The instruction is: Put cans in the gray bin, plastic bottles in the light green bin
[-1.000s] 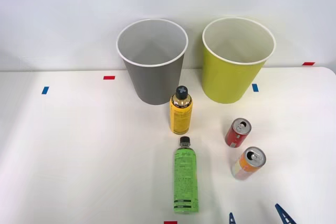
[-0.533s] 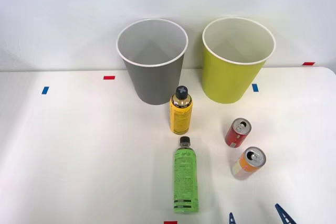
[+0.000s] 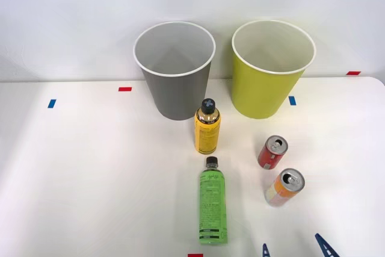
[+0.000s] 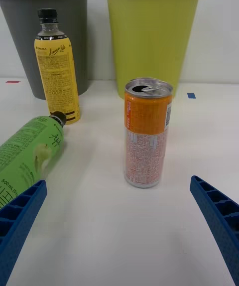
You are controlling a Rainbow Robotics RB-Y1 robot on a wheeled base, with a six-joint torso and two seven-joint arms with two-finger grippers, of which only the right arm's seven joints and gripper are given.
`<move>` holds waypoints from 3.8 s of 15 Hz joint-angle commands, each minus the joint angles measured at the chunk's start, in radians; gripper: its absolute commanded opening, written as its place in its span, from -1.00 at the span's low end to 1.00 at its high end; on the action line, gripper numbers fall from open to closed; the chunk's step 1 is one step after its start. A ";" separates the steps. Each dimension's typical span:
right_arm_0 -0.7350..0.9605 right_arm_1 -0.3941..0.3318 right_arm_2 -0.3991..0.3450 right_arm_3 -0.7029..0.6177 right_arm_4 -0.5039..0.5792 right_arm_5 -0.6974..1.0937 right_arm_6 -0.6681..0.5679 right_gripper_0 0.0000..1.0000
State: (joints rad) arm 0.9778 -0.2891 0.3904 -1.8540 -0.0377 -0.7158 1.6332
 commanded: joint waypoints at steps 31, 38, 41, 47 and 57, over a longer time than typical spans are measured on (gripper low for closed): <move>-0.433 0.100 -0.038 0.194 -0.221 0.015 0.126 1.00; -0.441 0.108 -0.030 0.194 -0.229 0.019 0.163 0.32; -0.446 0.111 -0.028 0.194 -0.225 0.019 0.172 -0.91; -0.429 0.099 -0.038 0.194 -0.198 0.021 0.172 -1.00; -0.320 -0.033 -0.022 -0.300 -0.212 0.371 0.123 -1.00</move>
State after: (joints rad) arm 0.6424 -0.2989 0.3773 -2.0651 -0.2368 -0.4259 1.7676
